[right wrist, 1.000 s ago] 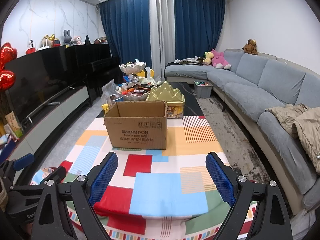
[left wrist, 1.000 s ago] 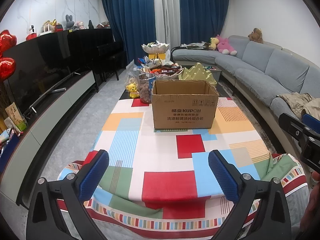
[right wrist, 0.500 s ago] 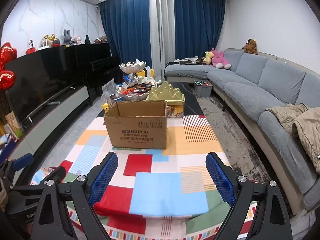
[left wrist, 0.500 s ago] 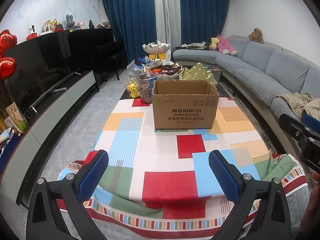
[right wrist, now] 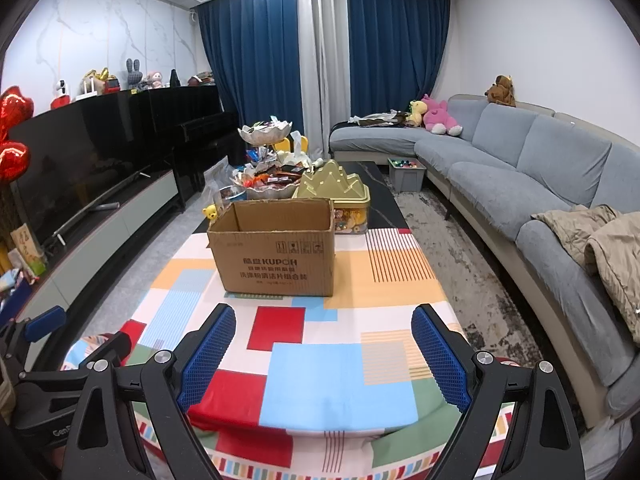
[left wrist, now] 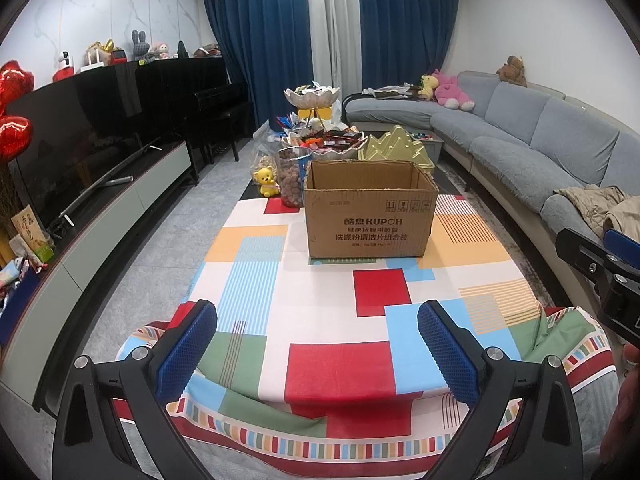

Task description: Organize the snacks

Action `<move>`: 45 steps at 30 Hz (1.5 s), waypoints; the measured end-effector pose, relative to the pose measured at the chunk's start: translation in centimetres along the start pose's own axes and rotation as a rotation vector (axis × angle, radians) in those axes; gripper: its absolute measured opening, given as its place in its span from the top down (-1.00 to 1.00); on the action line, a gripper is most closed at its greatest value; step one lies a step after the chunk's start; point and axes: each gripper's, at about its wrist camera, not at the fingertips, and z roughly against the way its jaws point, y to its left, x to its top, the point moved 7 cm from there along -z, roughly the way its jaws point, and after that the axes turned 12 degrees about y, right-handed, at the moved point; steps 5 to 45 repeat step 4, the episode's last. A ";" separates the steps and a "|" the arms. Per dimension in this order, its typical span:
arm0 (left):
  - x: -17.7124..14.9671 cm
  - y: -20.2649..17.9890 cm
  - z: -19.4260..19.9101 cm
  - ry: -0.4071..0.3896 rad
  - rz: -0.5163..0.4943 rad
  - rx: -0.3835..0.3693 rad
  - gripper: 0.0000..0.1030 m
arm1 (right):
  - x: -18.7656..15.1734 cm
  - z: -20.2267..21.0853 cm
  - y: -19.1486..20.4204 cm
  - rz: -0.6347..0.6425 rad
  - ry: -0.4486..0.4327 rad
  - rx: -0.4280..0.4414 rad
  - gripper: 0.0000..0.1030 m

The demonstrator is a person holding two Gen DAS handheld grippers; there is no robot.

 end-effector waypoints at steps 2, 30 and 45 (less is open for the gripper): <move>0.0 0.0 -0.1 0.003 -0.001 -0.003 -0.99 | -0.2 -0.1 0.1 -0.001 0.004 -0.003 -0.76; 0.0 0.1 -0.3 0.009 -0.003 -0.006 -0.99 | -0.4 -0.3 0.3 -0.004 0.010 -0.005 -0.76; 0.0 0.1 -0.3 0.009 -0.003 -0.006 -0.99 | -0.4 -0.3 0.3 -0.004 0.010 -0.005 -0.76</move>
